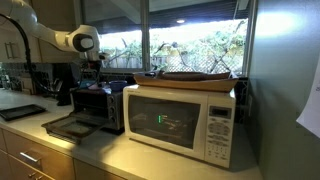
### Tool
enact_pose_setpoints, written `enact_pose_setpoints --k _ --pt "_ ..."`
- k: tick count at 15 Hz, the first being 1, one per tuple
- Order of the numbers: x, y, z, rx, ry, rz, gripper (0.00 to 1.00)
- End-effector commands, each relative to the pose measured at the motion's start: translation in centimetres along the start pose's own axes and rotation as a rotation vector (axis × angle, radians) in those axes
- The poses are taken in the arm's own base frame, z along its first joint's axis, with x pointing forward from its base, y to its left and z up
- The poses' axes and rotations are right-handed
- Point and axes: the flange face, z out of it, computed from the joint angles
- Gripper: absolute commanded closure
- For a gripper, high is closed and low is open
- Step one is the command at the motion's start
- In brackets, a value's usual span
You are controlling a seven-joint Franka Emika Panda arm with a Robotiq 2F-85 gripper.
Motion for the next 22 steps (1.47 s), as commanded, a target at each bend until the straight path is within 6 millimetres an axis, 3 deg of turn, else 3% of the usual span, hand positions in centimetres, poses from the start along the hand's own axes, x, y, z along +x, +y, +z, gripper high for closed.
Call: enact_pose_setpoints --k 1,10,22 --pt "0.1 0.6 -0.5 0.007 0.015 -0.005 0.99" --pt "-1.6 3.4 -3.3 0.069 -0.026 -0.166 0.99" --pt "-8.0 5.7 -2.5 0.086 -0.172 -0.010 0.99"
